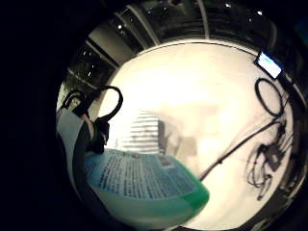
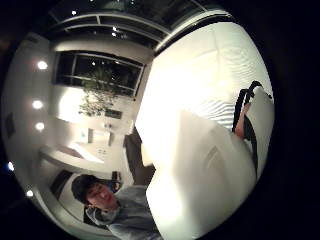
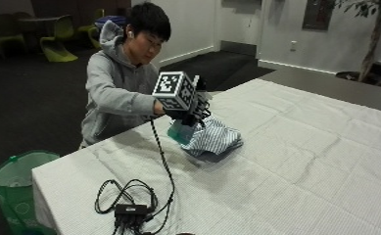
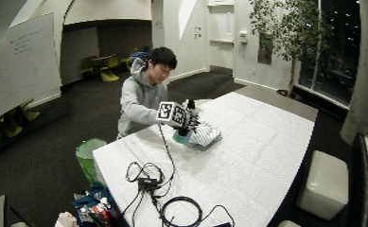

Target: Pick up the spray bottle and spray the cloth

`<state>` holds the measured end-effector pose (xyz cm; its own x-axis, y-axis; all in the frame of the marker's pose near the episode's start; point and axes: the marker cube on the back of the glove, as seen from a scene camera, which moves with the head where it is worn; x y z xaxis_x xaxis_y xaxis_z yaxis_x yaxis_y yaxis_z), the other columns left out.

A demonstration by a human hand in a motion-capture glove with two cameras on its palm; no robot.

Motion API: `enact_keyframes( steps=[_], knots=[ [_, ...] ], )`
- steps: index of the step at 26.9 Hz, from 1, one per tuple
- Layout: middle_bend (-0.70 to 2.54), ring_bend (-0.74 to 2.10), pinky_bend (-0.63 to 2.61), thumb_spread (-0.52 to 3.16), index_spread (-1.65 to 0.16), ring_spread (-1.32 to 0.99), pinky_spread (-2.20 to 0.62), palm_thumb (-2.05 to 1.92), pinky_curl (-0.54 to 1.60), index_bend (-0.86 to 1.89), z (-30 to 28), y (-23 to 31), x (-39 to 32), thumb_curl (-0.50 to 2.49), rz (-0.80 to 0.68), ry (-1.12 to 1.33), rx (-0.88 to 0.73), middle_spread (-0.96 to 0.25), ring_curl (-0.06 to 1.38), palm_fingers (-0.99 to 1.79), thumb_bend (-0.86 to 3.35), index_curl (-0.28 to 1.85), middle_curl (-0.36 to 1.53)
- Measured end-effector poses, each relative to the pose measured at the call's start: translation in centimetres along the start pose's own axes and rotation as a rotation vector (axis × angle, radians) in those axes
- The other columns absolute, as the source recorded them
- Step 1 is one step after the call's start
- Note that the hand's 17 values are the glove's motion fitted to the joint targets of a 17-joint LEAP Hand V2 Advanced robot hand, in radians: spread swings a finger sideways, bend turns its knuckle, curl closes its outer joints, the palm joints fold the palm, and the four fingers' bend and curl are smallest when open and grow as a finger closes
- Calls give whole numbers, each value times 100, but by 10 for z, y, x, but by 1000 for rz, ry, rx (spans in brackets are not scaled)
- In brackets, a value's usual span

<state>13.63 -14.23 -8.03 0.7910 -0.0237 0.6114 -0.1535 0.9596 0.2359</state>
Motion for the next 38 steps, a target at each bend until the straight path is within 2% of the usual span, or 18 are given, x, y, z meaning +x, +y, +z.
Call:
enact_keyframes(
  steps=[5, 10, 16, 20, 30, 38],
  knots=[
    [66, 55, 35, 8, -19, -17, -26, 95, 40, 60, 4, 9, -31, 66, -45, 227, -140, -6, 44, 141, -3, 52, 50],
    [67, 56, 35, 5, -19, -17, -27, 95, 41, 60, 36, 19, -39, 66, -57, 430, -266, -6, 45, 141, -3, 53, 50],
    [67, 56, 35, 2, -20, -17, -27, 95, 41, 60, 75, 28, -28, 67, -47, 528, -352, -6, 45, 140, -3, 54, 51],
    [67, 56, 36, 1, -20, -17, -27, 95, 42, 60, 81, 32, -32, 68, -52, 567, -367, -6, 45, 140, -3, 54, 50],
    [68, 57, 36, 0, -20, -17, -27, 95, 43, 60, 40, 27, -67, 68, -75, 615, -306, -6, 46, 140, -3, 55, 50],
    [68, 57, 36, -1, -20, -17, -27, 95, 43, 59, 65, 29, -53, 69, -56, 629, -355, -6, 46, 140, -3, 56, 50]
  ],
)
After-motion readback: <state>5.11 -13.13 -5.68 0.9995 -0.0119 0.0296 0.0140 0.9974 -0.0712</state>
